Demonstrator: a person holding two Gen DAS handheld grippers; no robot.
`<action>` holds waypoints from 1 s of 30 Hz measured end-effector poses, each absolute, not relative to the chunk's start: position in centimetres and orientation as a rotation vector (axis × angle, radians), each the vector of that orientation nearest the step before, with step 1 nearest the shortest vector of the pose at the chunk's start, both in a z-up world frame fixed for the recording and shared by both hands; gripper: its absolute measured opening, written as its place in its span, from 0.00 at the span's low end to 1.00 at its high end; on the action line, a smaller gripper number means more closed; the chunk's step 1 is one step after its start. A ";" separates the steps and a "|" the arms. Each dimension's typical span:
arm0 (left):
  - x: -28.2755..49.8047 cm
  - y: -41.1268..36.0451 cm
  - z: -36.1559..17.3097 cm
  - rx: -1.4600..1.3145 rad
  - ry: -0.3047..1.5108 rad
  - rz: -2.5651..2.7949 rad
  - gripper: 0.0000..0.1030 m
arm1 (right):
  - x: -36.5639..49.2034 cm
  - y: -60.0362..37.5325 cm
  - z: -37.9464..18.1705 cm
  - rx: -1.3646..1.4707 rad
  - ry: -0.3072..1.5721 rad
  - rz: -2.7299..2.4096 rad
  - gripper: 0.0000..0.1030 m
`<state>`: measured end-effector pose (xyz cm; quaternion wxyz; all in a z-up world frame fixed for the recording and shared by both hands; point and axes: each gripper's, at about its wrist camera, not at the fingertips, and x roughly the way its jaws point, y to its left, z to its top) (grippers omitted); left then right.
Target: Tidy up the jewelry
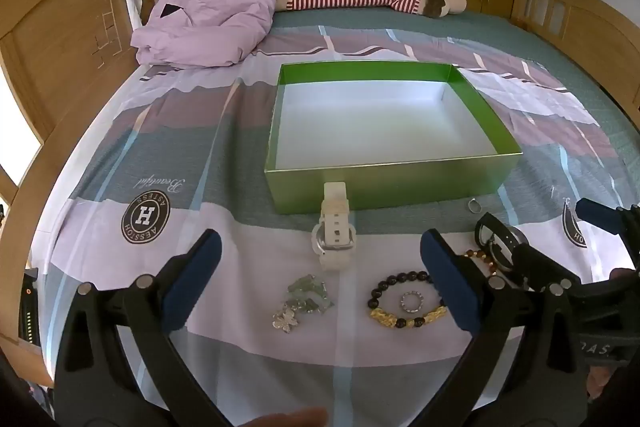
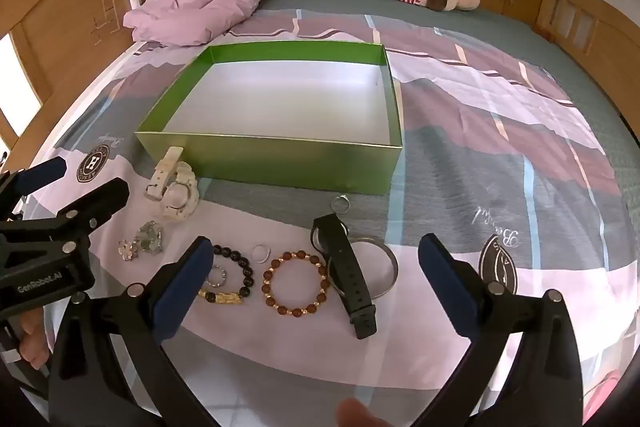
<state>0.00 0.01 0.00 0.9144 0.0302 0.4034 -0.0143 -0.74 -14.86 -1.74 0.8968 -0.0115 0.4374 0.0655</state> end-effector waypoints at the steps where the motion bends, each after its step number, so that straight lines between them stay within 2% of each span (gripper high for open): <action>1: 0.0 0.0 0.0 0.062 0.831 -0.028 0.98 | -0.7 -14.9 -1.7 -0.024 0.906 0.136 0.99; 30: 0.0 0.0 0.0 0.064 0.835 -0.029 0.98 | -0.9 -14.9 -1.5 -0.024 0.903 0.137 0.99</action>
